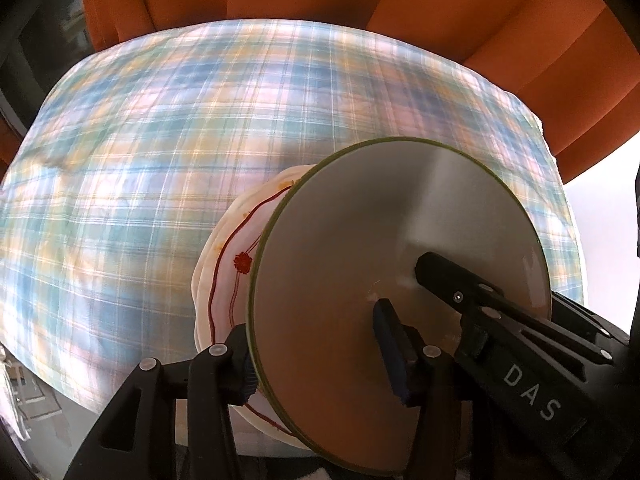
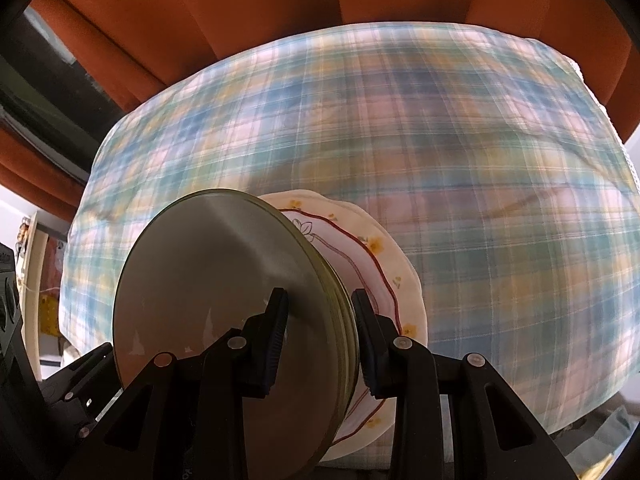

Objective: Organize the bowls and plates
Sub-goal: 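Lower the nested bowls onto the red-patterned plate stack and open both tools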

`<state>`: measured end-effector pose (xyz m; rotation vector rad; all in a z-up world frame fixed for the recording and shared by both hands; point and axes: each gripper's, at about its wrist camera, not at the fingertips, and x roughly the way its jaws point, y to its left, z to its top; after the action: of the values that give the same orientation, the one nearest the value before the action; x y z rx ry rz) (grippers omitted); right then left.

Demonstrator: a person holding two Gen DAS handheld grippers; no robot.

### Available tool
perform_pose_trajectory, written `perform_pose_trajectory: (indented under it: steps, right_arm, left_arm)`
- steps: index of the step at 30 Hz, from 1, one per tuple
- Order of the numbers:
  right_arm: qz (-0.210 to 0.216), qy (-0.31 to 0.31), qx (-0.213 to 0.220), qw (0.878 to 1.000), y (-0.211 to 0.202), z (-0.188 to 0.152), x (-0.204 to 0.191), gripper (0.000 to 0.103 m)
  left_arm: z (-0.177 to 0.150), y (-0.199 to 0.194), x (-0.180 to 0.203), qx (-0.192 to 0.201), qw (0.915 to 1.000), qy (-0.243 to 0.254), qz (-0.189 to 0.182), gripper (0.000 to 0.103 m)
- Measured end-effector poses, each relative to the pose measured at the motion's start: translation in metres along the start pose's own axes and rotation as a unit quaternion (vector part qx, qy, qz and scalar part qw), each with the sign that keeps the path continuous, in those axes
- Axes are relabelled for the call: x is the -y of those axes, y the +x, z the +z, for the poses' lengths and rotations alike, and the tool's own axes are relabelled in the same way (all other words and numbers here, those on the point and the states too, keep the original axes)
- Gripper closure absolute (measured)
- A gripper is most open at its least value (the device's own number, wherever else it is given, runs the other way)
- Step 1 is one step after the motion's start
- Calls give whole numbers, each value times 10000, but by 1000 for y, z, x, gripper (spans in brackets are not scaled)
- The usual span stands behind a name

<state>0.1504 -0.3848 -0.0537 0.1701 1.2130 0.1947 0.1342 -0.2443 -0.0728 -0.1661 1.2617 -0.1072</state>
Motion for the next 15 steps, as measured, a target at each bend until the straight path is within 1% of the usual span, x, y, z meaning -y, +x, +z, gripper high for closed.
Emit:
perform_pose_trajectory:
  steps: [4,5,6,7,8,9,11,15]
  right_arm:
    - [116,30,35,9999,1,-4,3,67]
    - [109,36,48,9999,1,-5,4,65]
    - [32,29,72,10000,1,-6,5,59]
    - [-50,16,88,9999,0,-8,5,56]
    - [-109,0,120,9999,0,-9,5,49]
    - [-120,-1,174,9998,-2,-10,6,45]
    - [-102,24,256,9996,-6,-13,7,42]
    - [-278,57,543,9981,-21,-19,3,39]
  left_arm:
    - [-4,-1,5,117,9996,111,217,48]
    - [-5,-2,7,146,9993,140,314,45]
    - [-7,-2,8,155,9991,153,367,43]
    - [-8,-3,7,177,9989,147,402,42]
    - [-9,-4,6,196,9989,133,413,41]
    - [-10,-5,4,213,9988,121,417,40]
    - [-11,-9,1,274,9986,125,433,34]
    - [-13,-21,3,580,9969,390,369,32]
